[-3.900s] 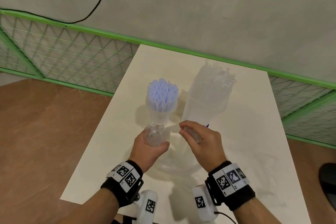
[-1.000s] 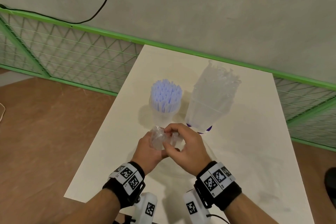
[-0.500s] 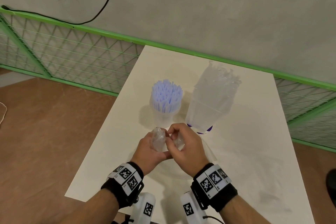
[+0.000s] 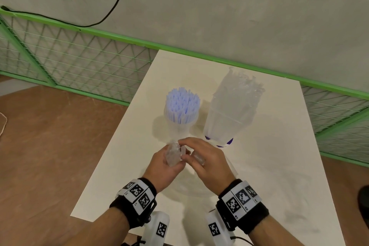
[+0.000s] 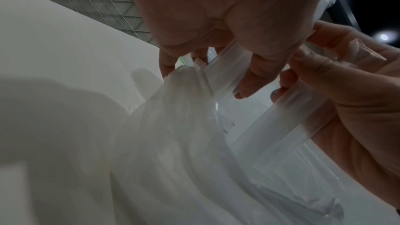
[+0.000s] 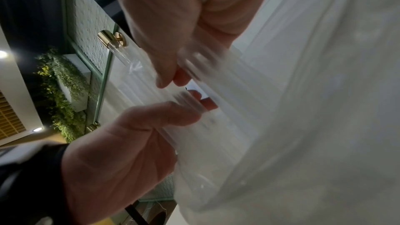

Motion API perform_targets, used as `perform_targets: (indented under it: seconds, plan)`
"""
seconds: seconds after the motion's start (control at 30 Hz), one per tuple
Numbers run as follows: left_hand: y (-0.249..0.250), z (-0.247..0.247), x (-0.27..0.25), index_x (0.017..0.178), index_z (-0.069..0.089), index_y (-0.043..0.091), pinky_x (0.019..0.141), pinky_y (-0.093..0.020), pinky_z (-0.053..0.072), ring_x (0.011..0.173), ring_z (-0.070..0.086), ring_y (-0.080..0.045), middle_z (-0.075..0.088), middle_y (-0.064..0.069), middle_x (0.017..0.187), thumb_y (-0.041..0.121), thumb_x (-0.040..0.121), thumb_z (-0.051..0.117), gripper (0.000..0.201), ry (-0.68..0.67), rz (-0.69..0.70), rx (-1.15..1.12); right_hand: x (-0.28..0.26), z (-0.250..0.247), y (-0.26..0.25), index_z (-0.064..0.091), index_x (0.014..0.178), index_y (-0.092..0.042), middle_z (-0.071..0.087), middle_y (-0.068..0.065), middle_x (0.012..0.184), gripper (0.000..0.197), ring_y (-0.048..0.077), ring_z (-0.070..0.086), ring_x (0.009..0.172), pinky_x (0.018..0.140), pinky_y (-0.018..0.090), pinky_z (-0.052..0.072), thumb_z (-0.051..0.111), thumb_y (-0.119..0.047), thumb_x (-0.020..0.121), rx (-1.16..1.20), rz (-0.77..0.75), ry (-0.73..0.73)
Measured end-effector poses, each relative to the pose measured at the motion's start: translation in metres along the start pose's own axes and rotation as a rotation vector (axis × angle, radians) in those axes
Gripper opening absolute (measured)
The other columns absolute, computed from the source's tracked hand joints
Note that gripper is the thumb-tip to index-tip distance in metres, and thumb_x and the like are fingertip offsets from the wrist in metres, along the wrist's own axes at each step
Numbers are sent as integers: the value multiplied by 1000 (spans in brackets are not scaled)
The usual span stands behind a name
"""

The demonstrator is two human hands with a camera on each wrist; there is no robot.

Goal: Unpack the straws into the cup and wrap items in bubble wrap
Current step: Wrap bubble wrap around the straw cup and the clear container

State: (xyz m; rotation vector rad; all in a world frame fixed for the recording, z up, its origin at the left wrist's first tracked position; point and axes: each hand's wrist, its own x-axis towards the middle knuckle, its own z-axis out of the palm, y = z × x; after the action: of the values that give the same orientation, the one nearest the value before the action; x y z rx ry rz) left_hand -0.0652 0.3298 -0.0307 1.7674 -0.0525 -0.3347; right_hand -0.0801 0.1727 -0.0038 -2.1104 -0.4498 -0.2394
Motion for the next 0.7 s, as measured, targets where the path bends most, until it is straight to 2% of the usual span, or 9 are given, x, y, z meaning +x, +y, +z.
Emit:
perform_targets:
  seconds: [0.07,0.13,0.23,0.3,0.37,0.47,0.57,0.63,0.7]
  plan:
    - [1,1,0,98,65,15,70,-13,49,78,64,-4,70,0,89,3,87,68,17,-11,-7,-28,-2,3,4,70,109,-16,69,-10,105,23,-2,60,94,84,13,44,70,-9,88,-1,21,11]
    - [1,0,1,98,65,20,71,-14,48,80,64,-5,70,1,91,-1,85,67,25,-27,11,2,-5,4,7,69,98,-19,69,-12,97,14,-2,57,85,79,14,44,74,-16,85,-25,57,45]
    - [1,-1,0,95,64,28,71,-9,45,80,63,1,70,8,91,-2,84,67,32,-28,28,24,-11,5,10,60,90,-26,70,-10,95,13,8,61,90,79,30,49,72,-30,84,-3,172,53]
    - [2,-1,-1,96,64,25,69,-8,44,77,61,3,68,9,91,-3,83,66,31,-13,14,11,-12,5,9,56,91,-28,70,-8,94,12,12,66,90,77,37,52,68,-27,88,38,214,40]
    - [4,0,-2,93,64,24,69,-7,43,77,60,4,67,9,90,-4,81,65,30,0,15,4,-10,3,7,57,97,-26,70,-10,92,11,10,67,86,74,35,53,65,-20,91,14,174,51]
    - [4,-1,-1,88,65,28,75,-9,44,91,62,-2,69,7,97,9,74,64,24,8,34,-34,-7,-6,5,63,100,-21,67,-15,91,13,4,65,81,72,22,51,66,-12,91,-23,118,126]
    - [0,-1,0,88,66,26,74,-13,45,91,61,-7,68,9,97,15,70,61,21,14,25,-21,-10,-13,10,68,101,-19,67,-18,94,15,2,65,83,74,14,48,71,-12,88,-14,166,150]
    - [0,0,0,88,67,25,71,-14,44,85,60,-8,66,12,95,16,70,61,21,13,20,-6,-13,-15,14,71,103,-19,69,-20,95,18,1,67,87,79,18,52,74,-13,86,36,240,142]
    - [1,2,0,88,67,22,66,-14,43,78,58,-11,64,14,94,17,69,60,21,13,15,-7,-7,-23,14,72,103,-20,73,-17,93,22,2,69,89,84,28,55,76,-12,83,103,292,197]
